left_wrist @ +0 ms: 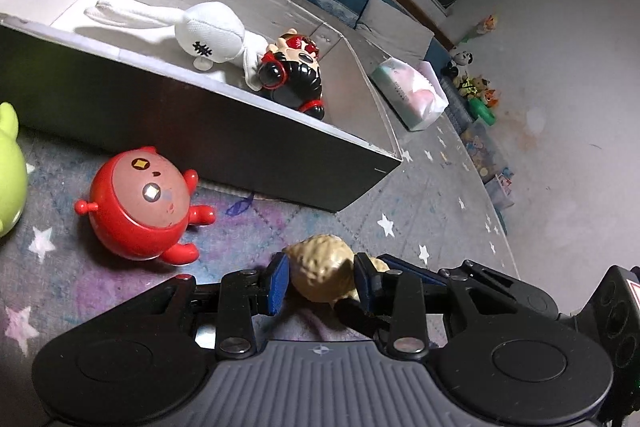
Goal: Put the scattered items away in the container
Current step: 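Grasp the tan peanut-shaped toy with the right tool, then carry the peanut toy into the white box and release it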
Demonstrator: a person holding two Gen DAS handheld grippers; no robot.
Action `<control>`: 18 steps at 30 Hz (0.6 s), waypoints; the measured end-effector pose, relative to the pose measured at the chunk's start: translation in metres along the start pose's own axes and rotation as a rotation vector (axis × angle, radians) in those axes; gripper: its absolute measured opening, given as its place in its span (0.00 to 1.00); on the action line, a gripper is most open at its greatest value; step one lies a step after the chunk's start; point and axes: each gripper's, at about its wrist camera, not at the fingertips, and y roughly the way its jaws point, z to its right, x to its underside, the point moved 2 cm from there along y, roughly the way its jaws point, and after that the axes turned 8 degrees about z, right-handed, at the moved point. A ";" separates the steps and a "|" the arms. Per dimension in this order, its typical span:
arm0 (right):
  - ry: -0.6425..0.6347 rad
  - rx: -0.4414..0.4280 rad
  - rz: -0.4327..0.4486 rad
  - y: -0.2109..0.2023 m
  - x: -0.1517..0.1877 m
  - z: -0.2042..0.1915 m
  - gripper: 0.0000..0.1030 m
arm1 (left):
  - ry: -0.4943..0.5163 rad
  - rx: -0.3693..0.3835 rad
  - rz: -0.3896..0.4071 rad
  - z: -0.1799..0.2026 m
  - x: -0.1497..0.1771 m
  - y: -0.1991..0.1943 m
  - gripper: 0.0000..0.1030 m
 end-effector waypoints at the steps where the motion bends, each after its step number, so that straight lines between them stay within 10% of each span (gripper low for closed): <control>1: -0.008 -0.002 -0.005 0.000 0.000 0.000 0.43 | 0.007 -0.002 0.005 0.001 0.000 0.001 0.36; 18: -0.078 -0.007 0.147 -0.011 -0.062 -0.006 0.43 | 0.079 0.012 0.215 0.024 -0.052 -0.051 0.35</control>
